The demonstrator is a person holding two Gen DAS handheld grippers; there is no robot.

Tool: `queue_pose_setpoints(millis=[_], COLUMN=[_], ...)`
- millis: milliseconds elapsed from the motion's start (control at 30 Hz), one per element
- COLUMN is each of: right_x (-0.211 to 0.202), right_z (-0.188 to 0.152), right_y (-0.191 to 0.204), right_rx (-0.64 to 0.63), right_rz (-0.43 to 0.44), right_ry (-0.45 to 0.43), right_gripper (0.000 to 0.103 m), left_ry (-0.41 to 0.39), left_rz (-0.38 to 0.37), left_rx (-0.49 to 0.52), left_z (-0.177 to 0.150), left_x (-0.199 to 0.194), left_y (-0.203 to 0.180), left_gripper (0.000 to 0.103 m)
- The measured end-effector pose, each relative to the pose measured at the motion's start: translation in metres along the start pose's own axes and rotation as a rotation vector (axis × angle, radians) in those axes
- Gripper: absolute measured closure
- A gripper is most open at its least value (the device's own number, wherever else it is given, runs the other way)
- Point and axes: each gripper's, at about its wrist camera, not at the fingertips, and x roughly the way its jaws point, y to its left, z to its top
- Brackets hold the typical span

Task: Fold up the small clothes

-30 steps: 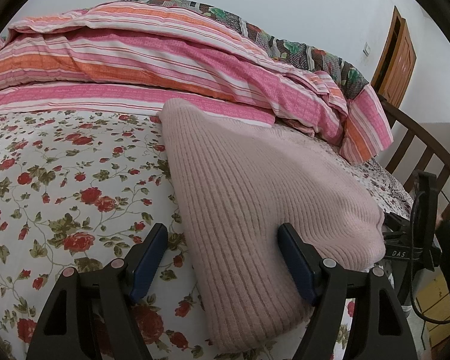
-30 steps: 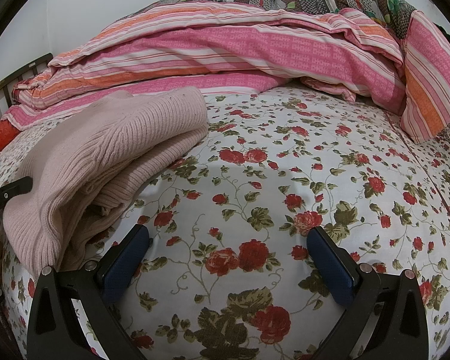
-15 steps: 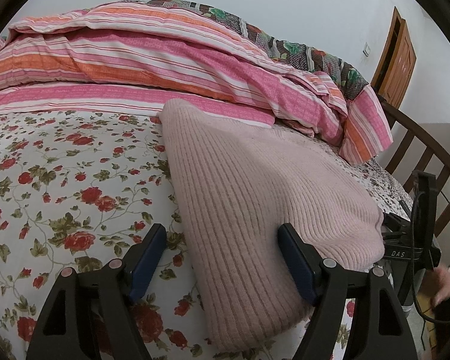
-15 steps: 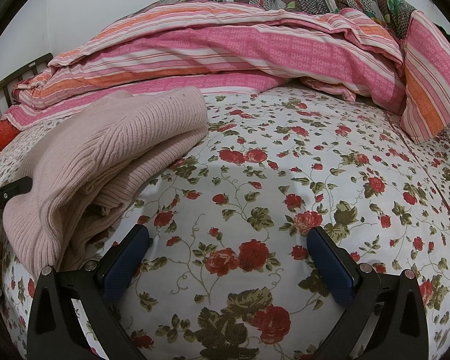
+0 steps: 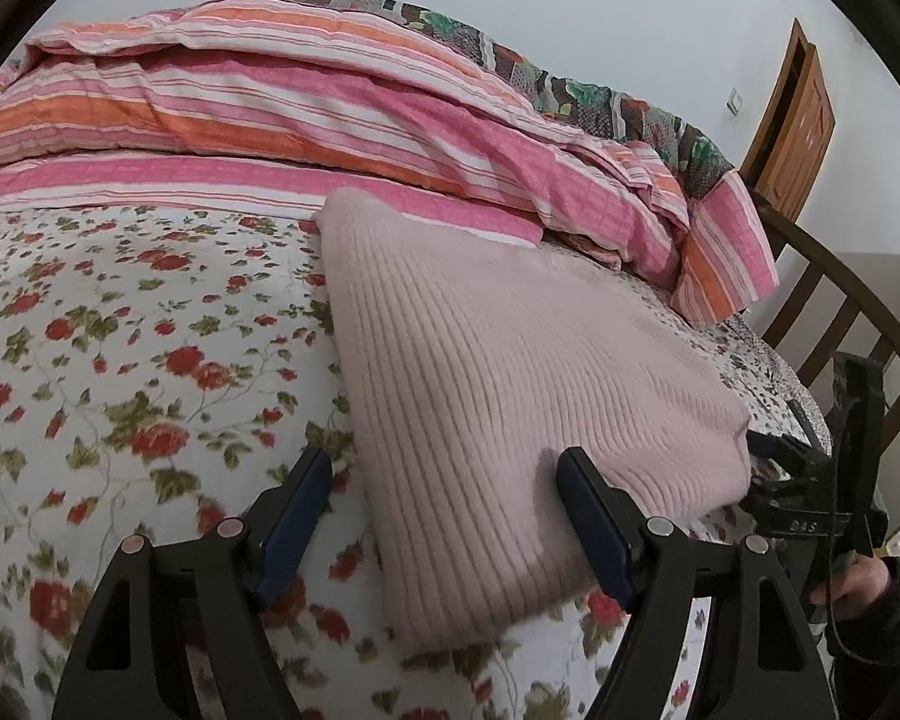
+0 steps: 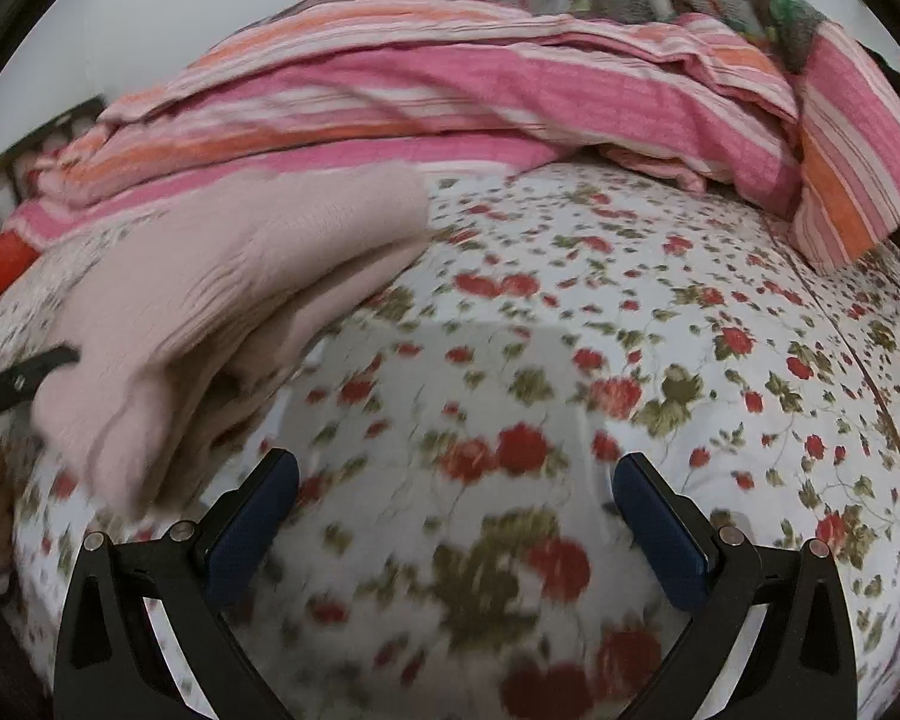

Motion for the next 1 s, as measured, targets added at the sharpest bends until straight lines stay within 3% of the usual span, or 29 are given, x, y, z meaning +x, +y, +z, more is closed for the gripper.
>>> queue_pose_setpoints(millis=[133, 267, 333, 567, 667, 800, 1000], right_x=[-0.009, -0.018, -0.032, -0.061, -0.037, -0.007, -0.061], right_z=[-0.013, -0.002, 0.0, 0.01, 0.013, 0.002, 0.003], right_y=[-0.004, 0.004, 0.003, 0.014, 0.026, 0.027, 0.028], right_rx=[0.096, 0.075, 0.108, 0.156, 0.142, 0.141, 0.178], right_rz=[0.034, -0.029, -0.071, -0.01, -0.016, -0.121, -0.138], right_ry=[0.022, 0.1, 0.047, -0.118, -0.071, 0.061, -0.029], right_gripper=[0.0, 0.0, 0.0, 0.0, 0.001, 0.007, 0.007], left_ry=[0.014, 0.031, 0.031, 0.036, 0.04, 0.05, 0.026], left_rz=[0.014, 0.029, 0.041, 0.065, 0.078, 0.111, 0.15], left_rx=[0.013, 0.019, 0.031, 0.047, 0.046, 0.041, 0.053], left_z=[0.0, 0.003, 0.002, 0.0, -0.002, -0.003, 0.007], left_x=[-0.002, -0.006, -0.011, -0.021, -0.028, -0.043, -0.074], left_y=[-0.004, -0.005, -0.005, -0.009, -0.009, -0.01, -0.03], left_gripper=[0.027, 0.027, 0.027, 0.027, 0.027, 0.027, 0.025])
